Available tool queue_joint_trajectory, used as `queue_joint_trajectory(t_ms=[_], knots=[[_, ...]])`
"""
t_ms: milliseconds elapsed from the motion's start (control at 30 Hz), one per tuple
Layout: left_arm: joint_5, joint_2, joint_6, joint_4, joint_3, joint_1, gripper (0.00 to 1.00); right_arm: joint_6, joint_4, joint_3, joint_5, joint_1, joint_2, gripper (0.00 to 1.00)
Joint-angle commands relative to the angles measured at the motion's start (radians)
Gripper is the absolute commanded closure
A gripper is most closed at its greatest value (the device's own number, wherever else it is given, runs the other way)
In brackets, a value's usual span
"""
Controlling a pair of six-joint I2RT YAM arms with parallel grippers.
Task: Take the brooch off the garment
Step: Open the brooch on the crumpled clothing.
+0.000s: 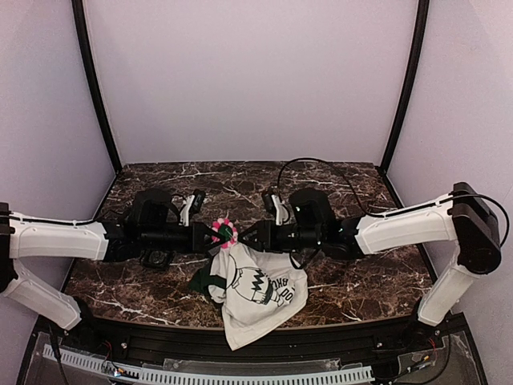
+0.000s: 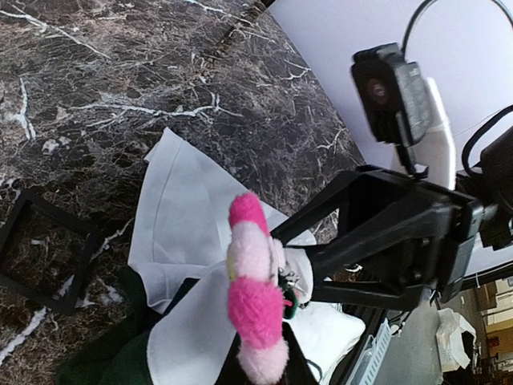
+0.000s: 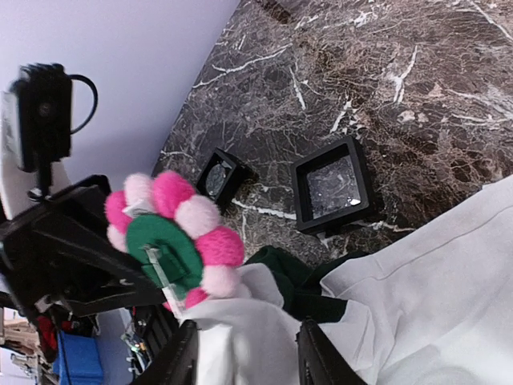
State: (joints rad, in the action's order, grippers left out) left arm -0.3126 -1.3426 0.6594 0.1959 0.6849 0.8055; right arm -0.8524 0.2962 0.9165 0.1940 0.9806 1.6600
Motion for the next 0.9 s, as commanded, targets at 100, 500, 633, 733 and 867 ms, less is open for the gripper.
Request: queue_joint_trajectory(t_ms=[100,500,633,733,867], knots=[[-0.084,0.037,-0.118,-0.144,0.048,-0.055,0.99,0.23,0.065,-0.057,0.15,-0.004,-0.121,0.38],[-0.231,0.017,-0.207,-0.222,0.103,-0.061,0.99,0.289,0.027,0.006,0.128,0.019,-0.053,0.54],[-0.232,0.011,-0.201,-0.218,0.105,-0.061,0.99,0.303,0.021,0.03,0.15,0.033,-0.032,0.68],[-0.22,0.011,-0.195,-0.216,0.106,-0.061,0.99,0.298,0.027,0.03,0.144,0.04,-0.026,0.81],[-0.224,0.008,-0.182,-0.202,0.102,-0.06,0.99,0.282,0.041,0.03,0.131,0.044,-0.012,0.86]])
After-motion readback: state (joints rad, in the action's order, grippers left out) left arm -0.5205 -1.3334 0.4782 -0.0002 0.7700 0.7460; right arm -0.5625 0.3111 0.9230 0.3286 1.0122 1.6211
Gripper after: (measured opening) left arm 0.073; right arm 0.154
